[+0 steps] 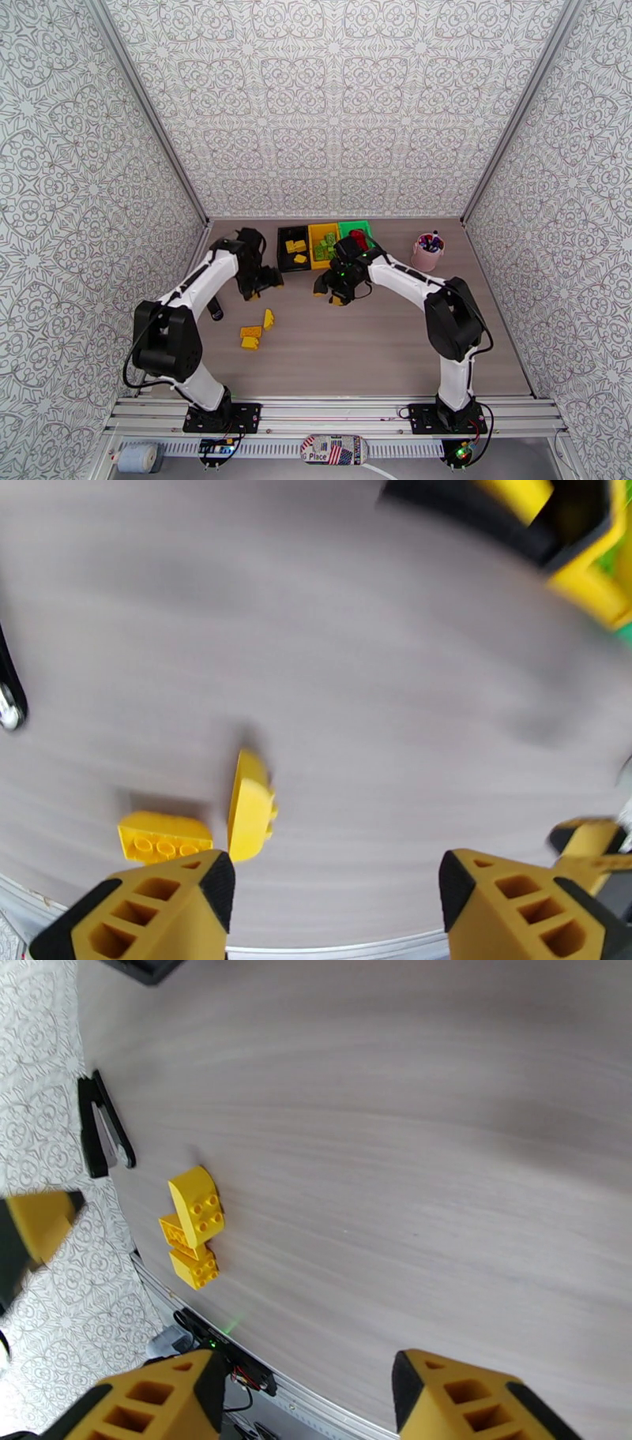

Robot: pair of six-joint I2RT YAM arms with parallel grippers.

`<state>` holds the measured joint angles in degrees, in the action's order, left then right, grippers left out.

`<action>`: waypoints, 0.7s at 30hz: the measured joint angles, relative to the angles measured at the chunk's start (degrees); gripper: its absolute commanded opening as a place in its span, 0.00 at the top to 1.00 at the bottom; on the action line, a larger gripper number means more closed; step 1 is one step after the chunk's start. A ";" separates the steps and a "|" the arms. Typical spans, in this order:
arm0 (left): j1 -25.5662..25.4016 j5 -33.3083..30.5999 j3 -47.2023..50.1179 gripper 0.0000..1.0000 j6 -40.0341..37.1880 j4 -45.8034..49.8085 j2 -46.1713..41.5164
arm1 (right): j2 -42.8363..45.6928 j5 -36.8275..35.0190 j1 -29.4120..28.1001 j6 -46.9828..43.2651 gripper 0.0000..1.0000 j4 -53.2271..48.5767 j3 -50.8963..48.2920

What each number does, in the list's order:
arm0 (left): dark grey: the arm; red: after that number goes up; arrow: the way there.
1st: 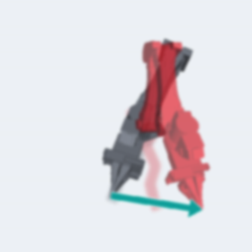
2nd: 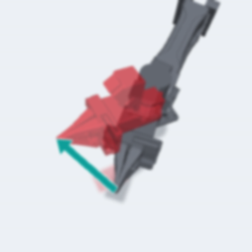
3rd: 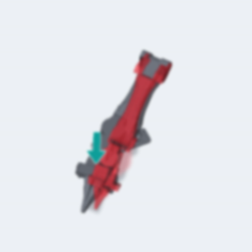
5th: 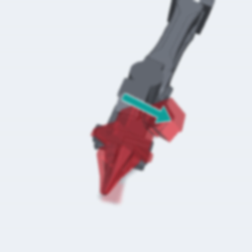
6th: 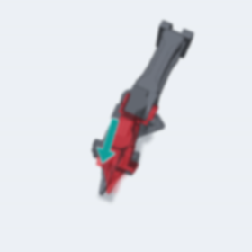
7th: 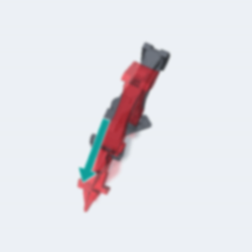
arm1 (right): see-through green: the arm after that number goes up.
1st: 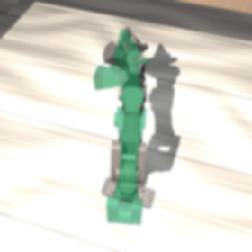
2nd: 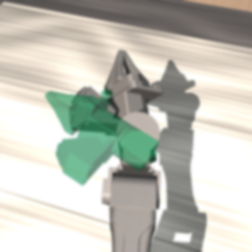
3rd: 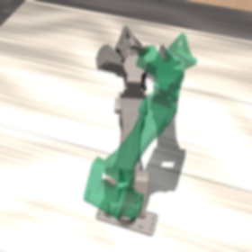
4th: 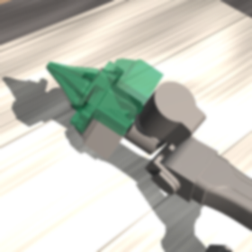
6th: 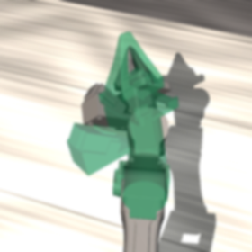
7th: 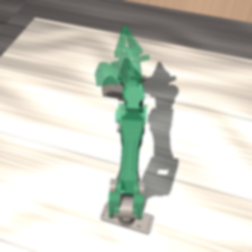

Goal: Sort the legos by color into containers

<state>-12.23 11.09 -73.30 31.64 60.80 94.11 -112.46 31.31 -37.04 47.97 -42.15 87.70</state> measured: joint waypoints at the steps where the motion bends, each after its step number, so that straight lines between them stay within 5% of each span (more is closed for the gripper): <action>1: -0.55 -0.31 1.70 0.28 0.00 -0.11 -0.37 | -0.24 0.00 -0.33 0.00 0.39 -0.02 0.11; 8: -3.43 -1.95 9.33 0.32 0.04 -1.42 -0.66 | -0.44 0.04 -1.81 0.02 0.39 -0.35 0.15; 21: -5.29 -5.51 6.58 0.41 -2.21 -3.06 7.10 | -0.44 -0.52 -5.42 0.02 0.40 0.15 -5.81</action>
<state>-17.52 5.58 -66.72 29.43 57.74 101.21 -112.90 30.79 -42.46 47.99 -42.00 81.89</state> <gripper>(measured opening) 0.595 0.598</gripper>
